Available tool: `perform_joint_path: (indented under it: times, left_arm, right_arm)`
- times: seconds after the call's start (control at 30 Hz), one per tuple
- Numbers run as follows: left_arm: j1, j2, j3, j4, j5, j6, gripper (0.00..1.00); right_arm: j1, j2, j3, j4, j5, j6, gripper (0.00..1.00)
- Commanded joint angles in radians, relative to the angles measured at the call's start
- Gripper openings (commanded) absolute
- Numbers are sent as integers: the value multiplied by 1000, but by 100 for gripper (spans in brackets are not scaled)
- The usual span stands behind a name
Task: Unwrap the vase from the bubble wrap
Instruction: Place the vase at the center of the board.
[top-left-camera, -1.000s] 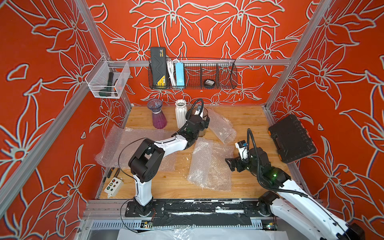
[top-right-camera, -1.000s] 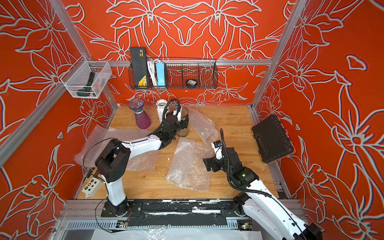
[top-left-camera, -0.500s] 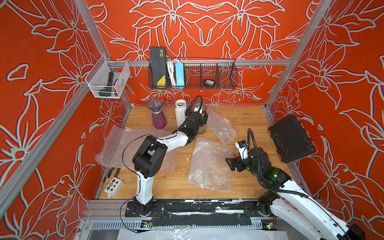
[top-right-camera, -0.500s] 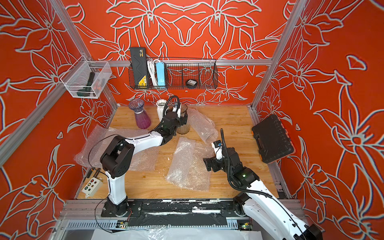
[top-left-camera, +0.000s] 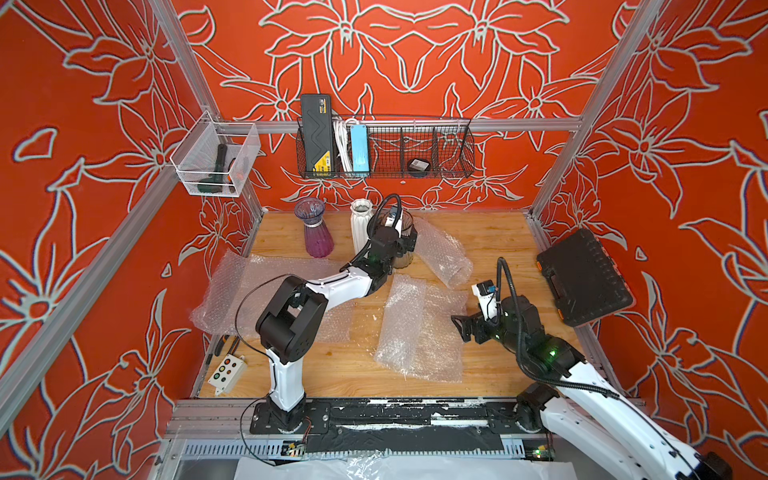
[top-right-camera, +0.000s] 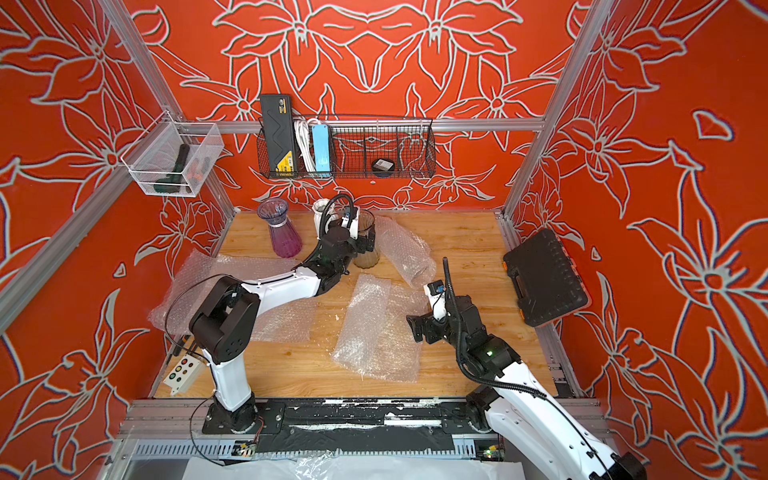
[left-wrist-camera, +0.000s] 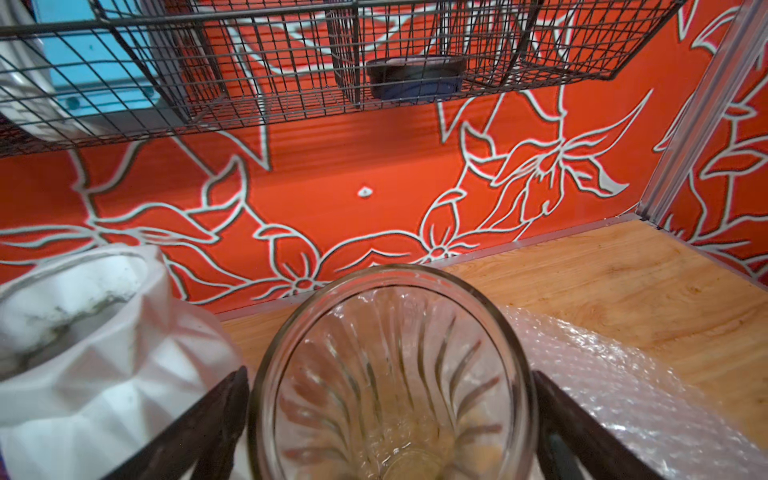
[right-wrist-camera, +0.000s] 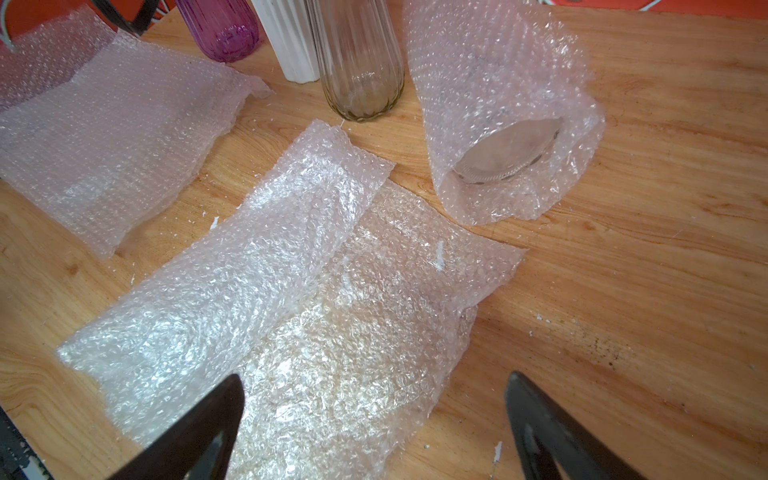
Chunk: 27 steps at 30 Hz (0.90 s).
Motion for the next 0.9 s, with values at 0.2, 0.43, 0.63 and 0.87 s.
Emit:
perform_joint_path:
  times: [0.2, 0.43, 0.63, 0.87]
  left_arm:
    - [-6, -79, -36, -18, -8, -29, 99]
    - [-9, -115, -97, -33, -17, -43, 99]
    - [-20, -149, -144, -33, -22, -57, 99]
    - [-72, -272, -188, -140, -55, -98, 99]
  right_arm:
    - [-2, -48, -1, 7, 13, 7, 98]
    - [-2, -65, -3, 9, 9, 13, 98]
    - [-2, -78, 3, -4, 10, 8, 98]
    - [-3, -83, 9, -19, 2, 8, 98]
